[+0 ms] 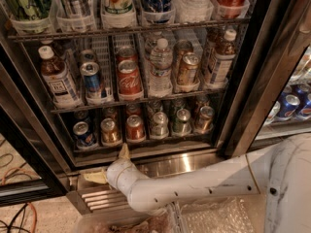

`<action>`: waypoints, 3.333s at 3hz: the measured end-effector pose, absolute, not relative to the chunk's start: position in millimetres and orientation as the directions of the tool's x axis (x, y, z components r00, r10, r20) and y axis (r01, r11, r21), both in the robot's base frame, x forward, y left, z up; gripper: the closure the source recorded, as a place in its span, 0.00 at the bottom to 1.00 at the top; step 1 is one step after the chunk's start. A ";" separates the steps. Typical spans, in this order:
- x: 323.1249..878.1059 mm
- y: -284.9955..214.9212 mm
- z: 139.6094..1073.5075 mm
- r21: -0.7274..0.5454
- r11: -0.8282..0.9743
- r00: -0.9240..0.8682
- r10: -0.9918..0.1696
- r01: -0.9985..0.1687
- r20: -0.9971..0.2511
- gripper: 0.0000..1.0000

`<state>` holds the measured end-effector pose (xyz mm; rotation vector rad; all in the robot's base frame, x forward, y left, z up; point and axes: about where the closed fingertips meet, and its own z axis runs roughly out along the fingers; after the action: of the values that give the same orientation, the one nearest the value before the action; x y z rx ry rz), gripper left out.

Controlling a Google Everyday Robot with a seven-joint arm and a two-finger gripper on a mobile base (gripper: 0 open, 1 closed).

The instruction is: Pick orange can from bottom shelf of fridge

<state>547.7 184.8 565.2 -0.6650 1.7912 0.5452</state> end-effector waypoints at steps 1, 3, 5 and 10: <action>547.0 190.6 563.8 0.022 0.746 -0.235 -0.182 -0.666 -0.955 0.00; 562.4 212.9 568.8 -0.067 0.795 -0.138 -0.186 -0.603 -0.973 0.00; 570.6 194.9 586.3 -0.097 0.888 -0.063 -0.139 -0.450 -0.988 0.00; 589.2 162.2 595.9 -0.070 0.950 0.001 -0.073 -0.304 -0.997 0.21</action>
Offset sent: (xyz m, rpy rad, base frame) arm 0.0113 0.0331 -0.0004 -0.0453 -0.1437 -0.0838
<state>589.2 162.2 595.9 -0.3001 1.5664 0.1857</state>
